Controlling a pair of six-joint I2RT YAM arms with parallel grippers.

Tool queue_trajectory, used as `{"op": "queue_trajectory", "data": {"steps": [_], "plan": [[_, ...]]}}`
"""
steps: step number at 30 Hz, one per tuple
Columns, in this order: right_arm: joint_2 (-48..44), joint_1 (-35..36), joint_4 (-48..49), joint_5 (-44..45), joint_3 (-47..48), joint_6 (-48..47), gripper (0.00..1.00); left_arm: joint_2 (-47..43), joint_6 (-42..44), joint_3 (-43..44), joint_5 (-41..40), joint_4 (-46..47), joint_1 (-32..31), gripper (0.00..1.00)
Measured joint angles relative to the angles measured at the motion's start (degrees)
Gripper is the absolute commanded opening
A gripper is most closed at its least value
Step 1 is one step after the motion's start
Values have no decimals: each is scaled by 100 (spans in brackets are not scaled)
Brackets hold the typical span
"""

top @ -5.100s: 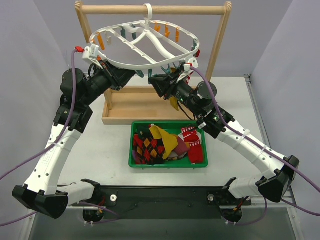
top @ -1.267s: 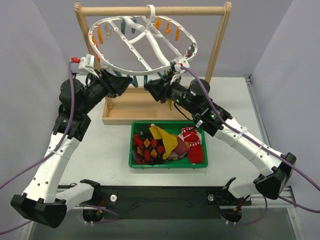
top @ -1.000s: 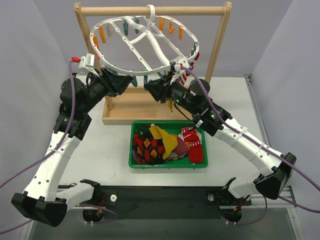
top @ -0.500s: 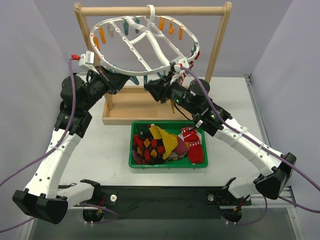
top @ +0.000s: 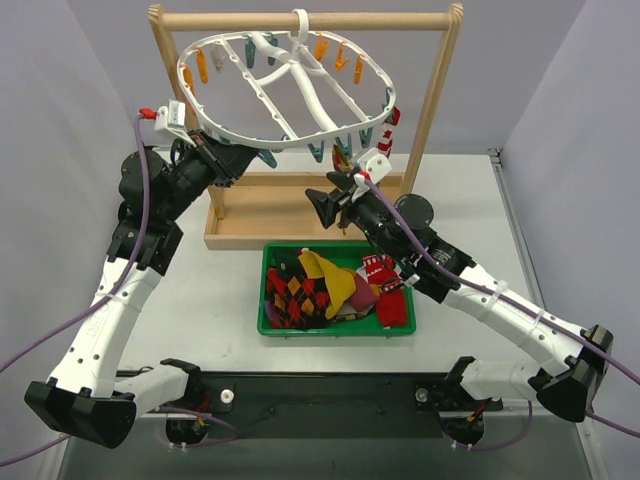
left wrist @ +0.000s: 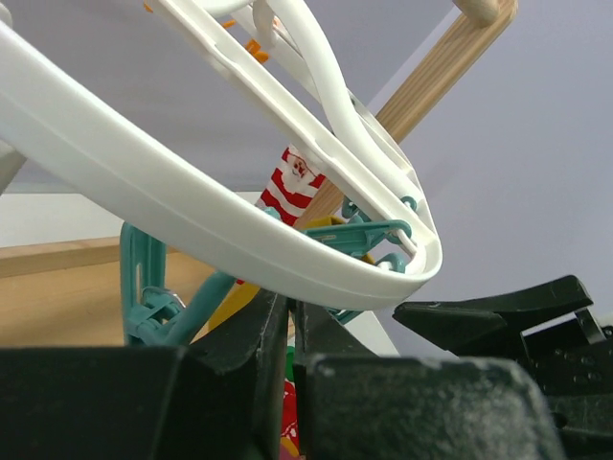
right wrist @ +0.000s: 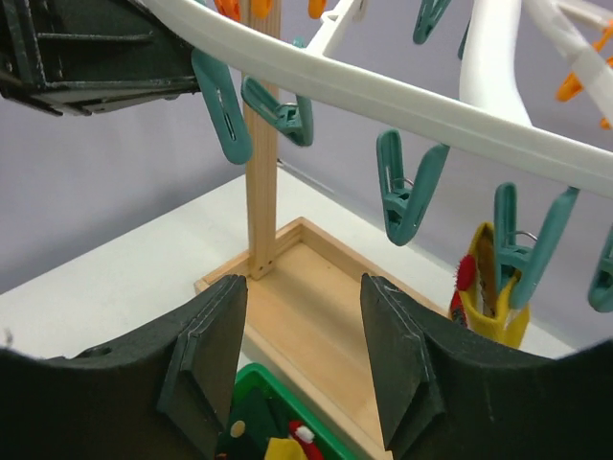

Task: Clip the socks to the hanger
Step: Open the clamp at the hanger.

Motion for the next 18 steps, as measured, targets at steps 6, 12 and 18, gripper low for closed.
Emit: {"op": "queue_trajectory", "data": {"steps": [6,12,18], "plan": [[-328,407,339,136,-308,-621,48,-2,0,46,-4,-7,0,2],[350,501,533,-514,234,-817,51,-9,-2,46,-4,-37,0,2],[1283,468,691,-833,555,-1060,51,-55,4,46,-24,-79,0,2]]}}
